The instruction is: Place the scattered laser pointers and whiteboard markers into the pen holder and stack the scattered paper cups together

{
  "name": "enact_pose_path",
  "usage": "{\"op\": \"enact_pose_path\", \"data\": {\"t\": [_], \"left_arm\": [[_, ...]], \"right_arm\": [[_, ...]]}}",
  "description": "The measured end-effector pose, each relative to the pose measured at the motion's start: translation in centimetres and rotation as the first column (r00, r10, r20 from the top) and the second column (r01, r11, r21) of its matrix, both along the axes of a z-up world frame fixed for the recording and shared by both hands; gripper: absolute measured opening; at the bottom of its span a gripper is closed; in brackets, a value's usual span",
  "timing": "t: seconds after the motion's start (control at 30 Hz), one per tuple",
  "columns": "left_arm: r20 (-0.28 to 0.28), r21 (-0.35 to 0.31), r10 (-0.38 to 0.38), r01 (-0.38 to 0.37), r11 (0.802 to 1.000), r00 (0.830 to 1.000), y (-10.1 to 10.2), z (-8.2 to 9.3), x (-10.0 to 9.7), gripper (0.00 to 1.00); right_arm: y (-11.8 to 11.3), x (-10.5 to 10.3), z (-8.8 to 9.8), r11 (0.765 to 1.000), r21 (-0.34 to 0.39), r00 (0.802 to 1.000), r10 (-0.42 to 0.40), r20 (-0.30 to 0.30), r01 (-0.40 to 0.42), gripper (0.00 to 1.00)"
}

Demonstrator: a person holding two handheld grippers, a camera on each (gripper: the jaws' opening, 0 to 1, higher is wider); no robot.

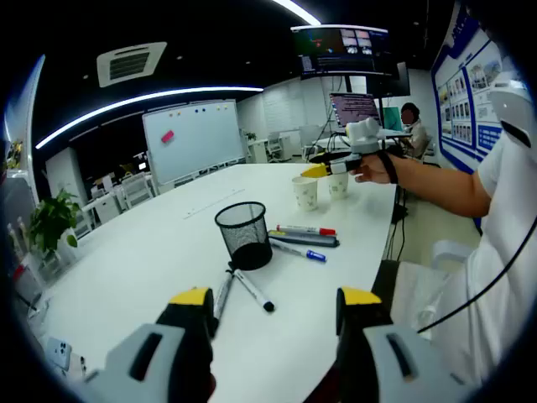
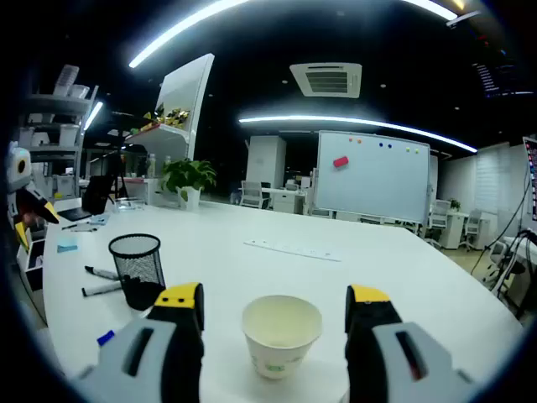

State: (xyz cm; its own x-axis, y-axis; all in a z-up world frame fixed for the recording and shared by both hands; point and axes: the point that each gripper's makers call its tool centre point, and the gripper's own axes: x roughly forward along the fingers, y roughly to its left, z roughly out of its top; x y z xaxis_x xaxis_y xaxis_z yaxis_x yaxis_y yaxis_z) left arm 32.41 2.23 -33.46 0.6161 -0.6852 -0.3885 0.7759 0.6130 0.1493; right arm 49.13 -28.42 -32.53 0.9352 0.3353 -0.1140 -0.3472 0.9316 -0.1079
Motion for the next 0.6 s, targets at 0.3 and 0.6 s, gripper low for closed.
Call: {"op": "enact_pose_path", "data": {"t": [0.3,0.6], "left_arm": [[0.003,0.002,0.005,-0.005,1.0,1.0,0.3,0.1,0.0,0.6],[-0.003,0.002,0.004,-0.004,1.0,1.0,0.3,-0.2,0.0,0.6]], "right_arm": [[0.2,-0.1,-0.2,1.0,-0.007,1.0,0.004,-0.005,-0.004,0.68],[0.6,0.0,-1.2,1.0,-0.017,1.0,0.011,-0.024,-0.012,0.68]]}}
